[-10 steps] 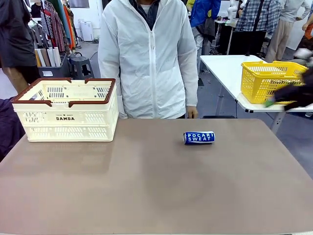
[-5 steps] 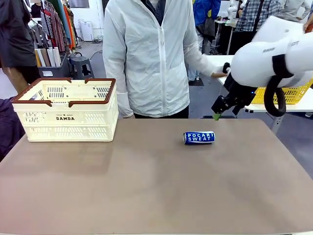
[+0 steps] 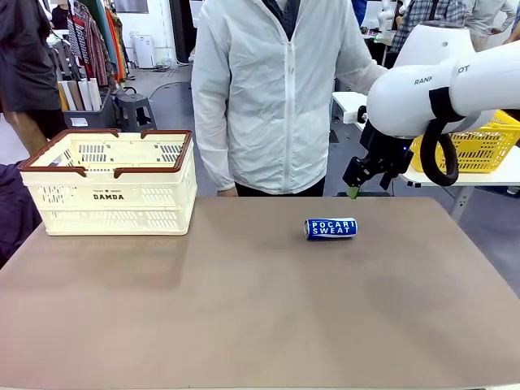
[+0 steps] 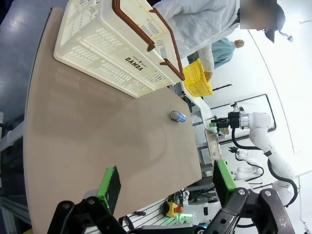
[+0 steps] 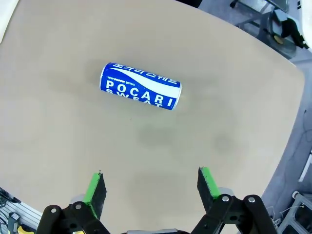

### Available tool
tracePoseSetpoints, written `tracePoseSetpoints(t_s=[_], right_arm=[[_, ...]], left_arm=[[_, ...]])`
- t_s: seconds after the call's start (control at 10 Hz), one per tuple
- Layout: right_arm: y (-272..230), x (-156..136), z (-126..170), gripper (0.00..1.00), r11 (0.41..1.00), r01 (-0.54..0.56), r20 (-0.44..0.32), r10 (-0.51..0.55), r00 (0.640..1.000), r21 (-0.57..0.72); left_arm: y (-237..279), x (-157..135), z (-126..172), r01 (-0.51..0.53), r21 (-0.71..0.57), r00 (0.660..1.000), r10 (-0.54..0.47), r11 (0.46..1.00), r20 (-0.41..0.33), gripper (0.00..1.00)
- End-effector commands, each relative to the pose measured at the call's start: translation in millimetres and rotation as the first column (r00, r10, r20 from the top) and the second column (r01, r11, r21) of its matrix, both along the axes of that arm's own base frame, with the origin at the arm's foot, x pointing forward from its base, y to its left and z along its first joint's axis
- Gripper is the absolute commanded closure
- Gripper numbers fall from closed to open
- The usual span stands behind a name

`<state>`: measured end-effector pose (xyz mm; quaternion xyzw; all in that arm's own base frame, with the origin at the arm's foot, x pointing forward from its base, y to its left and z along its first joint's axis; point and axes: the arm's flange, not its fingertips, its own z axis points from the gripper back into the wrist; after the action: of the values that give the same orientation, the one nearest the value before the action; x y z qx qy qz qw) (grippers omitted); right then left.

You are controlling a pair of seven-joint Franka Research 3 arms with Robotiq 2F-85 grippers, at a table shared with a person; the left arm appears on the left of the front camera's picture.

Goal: Place the drinks into the Shopping basket.
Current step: Pick up one drink and place it into the Shopping basket.

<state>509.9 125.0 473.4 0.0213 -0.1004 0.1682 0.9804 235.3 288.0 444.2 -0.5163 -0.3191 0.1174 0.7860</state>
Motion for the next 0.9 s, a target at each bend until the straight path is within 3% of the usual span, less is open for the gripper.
tracePoseSetpoints(t_s=[0.0, 0.1, 0.2, 0.3, 0.4, 0.5, 0.6, 0.7, 0.8], right_arm=[[1.0, 1.9, 1.4, 0.00, 1.000, -0.001, 0.003, 0.001, 1.000, 0.001], [-0.5, 19.9, -4.6, 0.00, 0.934, -0.350, 0.098, 0.342, 0.935, 0.077], [-5.9, 32.1, -11.0, 0.00, 0.801, -0.588, 0.168, 0.568, 0.806, 0.115], [-15.2, 37.2, -17.0, 0.00, 0.658, -0.750, 0.202, 0.727, 0.657, 0.071], [-20.1, 35.5, -24.1, 0.00, 0.435, -0.900, 0.223, 0.879, 0.421, -0.015], [-20.7, 33.2, -27.2, 0.00, 0.316, -0.947, 0.235, 0.926, 0.295, -0.056], [-20.4, 31.4, -23.6, 0.00, 0.308, -0.944, 0.284, 0.922, 0.265, -0.120], [-17.0, 28.4, -13.7, 0.00, 0.427, -0.888, 0.396, 0.855, 0.336, -0.168], [-2.4, 33.6, -25.3, 0.00, 0.651, -0.755, 0.158, 0.757, 0.635, -0.084]], left_arm=[[1.7, 0.1, 0.7, -0.002, -0.007, 0.999, 0.002, 1.000, 0.035, 0.00], [1.7, 0.1, 0.7, -0.002, -0.007, 0.999, 0.002, 1.000, 0.035, 0.00], [1.7, 0.1, 0.7, -0.002, -0.007, 0.999, 0.002, 1.000, 0.035, 0.00], [1.7, 0.1, 0.7, -0.002, -0.007, 0.999, 0.002, 1.000, 0.035, 0.00], [1.7, 0.1, 0.7, -0.002, -0.007, 0.999, 0.002, 1.000, 0.035, 0.00], [1.7, 0.1, 0.7, -0.002, -0.007, 0.999, 0.002, 1.000, 0.035, 0.00], [1.7, 0.1, 0.7, -0.002, -0.007, 0.999, 0.002, 1.000, 0.035, 0.00], [1.7, 0.1, 0.7, -0.002, -0.007, 0.999, 0.002, 1.000, 0.035, 0.00], [1.7, 0.1, 0.7, -0.002, -0.007, 0.999, 0.002, 1.000, 0.035, 0.00]])
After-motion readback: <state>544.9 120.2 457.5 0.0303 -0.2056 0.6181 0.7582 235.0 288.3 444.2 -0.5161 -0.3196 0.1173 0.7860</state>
